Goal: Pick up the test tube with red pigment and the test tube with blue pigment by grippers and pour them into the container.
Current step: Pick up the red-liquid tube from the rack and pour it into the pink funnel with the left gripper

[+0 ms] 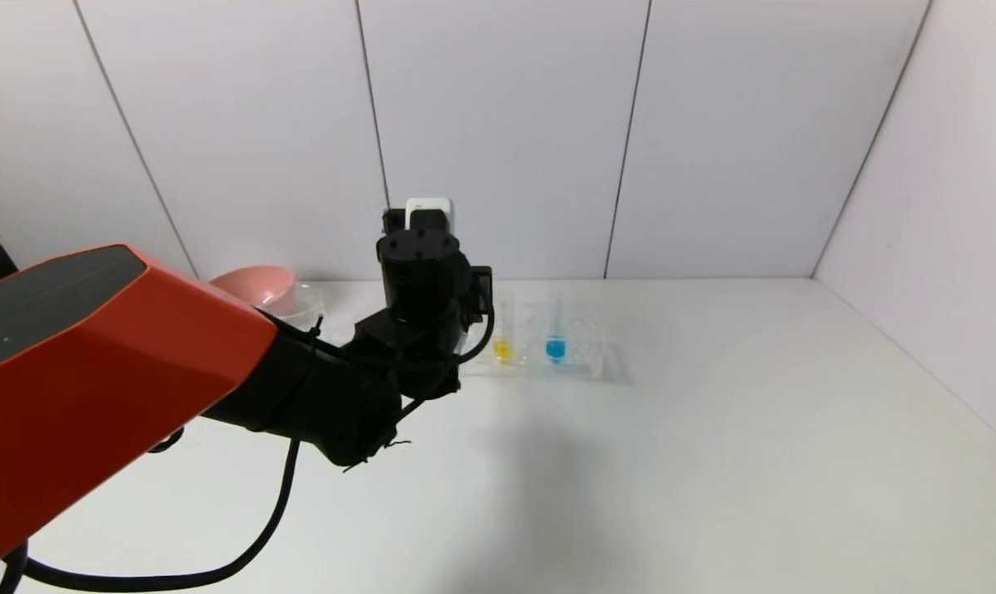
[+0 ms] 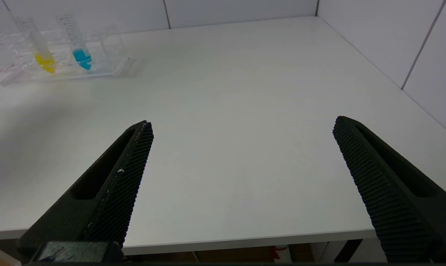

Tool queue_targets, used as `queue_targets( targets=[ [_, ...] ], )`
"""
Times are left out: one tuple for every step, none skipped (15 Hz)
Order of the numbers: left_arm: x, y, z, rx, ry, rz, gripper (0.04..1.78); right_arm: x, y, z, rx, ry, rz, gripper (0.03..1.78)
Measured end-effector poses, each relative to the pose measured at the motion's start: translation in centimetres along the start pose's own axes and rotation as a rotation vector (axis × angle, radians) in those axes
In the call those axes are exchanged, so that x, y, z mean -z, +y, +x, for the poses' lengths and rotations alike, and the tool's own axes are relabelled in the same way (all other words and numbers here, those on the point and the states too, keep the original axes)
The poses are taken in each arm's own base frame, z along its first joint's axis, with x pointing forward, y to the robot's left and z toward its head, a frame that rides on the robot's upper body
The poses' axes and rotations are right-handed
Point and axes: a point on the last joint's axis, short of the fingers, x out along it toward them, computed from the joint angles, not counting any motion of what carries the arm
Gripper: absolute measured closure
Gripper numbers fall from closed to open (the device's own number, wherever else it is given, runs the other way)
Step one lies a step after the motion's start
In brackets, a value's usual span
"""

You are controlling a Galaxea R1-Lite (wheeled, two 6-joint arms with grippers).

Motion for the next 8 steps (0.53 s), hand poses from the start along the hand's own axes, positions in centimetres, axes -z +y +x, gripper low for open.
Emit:
queue_targets(
  targets=[
    [-0.4,0.1,-0.1,0.009,-0.005,0.000,1.39,0.0,0.0,0.0,0.000,0.000,0.000,0.04],
    [-0.7,0.2,-0.4,0.030,-0.004,0.009,1.39,0.0,0.0,0.0,0.000,0.000,0.000,0.04],
    [-1.0,0.4,-0.7,0.057,0.003,0.019,1.39,0.0,0.0,0.0,0.000,0.000,0.000,0.04],
    [-1.3,0.7,-1.0,0.089,0.018,0.030,1.39,0.0,0.0,0.0,0.000,0.000,0.000,0.04],
    [-1.7,1.3,-1.4,0.128,0.035,0.041,1.39,0.0,0.0,0.0,0.000,0.000,0.000,0.04],
    [-2.0,2.1,-1.7,0.163,0.054,0.052,1.39,0.0,0.0,0.0,0.000,0.000,0.000,0.04],
    [-2.4,3.4,-2.0,0.195,0.075,0.067,1.39,0.0,0.0,0.0,0.000,0.000,0.000,0.04],
    [-2.8,5.3,-2.1,0.231,0.095,0.084,1.39,0.0,0.0,0.0,0.000,0.000,0.000,0.04]
  ],
)
